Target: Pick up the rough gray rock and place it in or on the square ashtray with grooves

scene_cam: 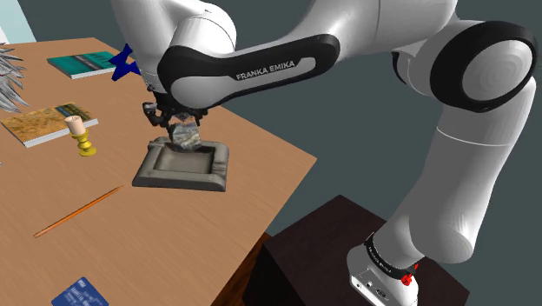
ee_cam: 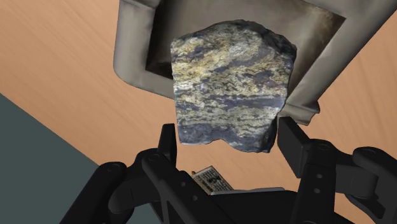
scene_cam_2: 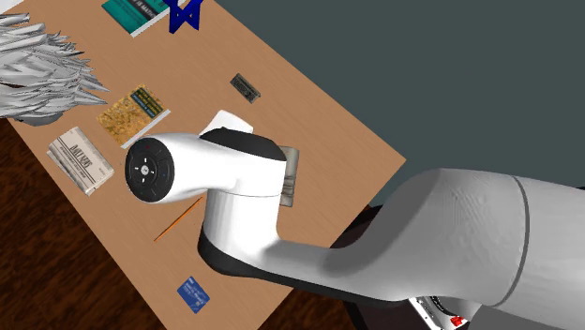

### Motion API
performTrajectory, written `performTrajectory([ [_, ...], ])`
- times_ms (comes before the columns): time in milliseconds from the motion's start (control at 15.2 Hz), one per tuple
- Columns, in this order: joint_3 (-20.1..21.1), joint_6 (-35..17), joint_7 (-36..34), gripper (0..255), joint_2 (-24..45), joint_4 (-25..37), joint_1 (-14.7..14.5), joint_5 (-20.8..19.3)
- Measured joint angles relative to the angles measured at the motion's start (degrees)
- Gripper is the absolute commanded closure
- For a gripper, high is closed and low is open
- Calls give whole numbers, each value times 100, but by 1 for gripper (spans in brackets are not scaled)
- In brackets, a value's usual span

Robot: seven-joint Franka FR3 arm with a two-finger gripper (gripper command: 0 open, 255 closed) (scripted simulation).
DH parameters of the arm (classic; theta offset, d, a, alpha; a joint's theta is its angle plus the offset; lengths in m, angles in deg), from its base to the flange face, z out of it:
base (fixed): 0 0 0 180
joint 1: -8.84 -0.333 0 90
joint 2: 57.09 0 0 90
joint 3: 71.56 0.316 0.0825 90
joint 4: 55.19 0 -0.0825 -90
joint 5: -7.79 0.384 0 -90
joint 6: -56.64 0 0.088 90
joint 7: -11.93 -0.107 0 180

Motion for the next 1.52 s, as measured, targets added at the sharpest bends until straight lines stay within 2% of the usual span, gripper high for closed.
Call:
performTrajectory([
  [660, -78, -570, -326, 255, 231, -433, -16, -231],
  [1122, -90, -618, -343, 255, 259, -455, -14, -254],
  [1188, -90, -619, -344, 0, 259, -455, -14, -254],
  [1518, -90, -620, -344, 0, 258, -456, -13, -254],
])
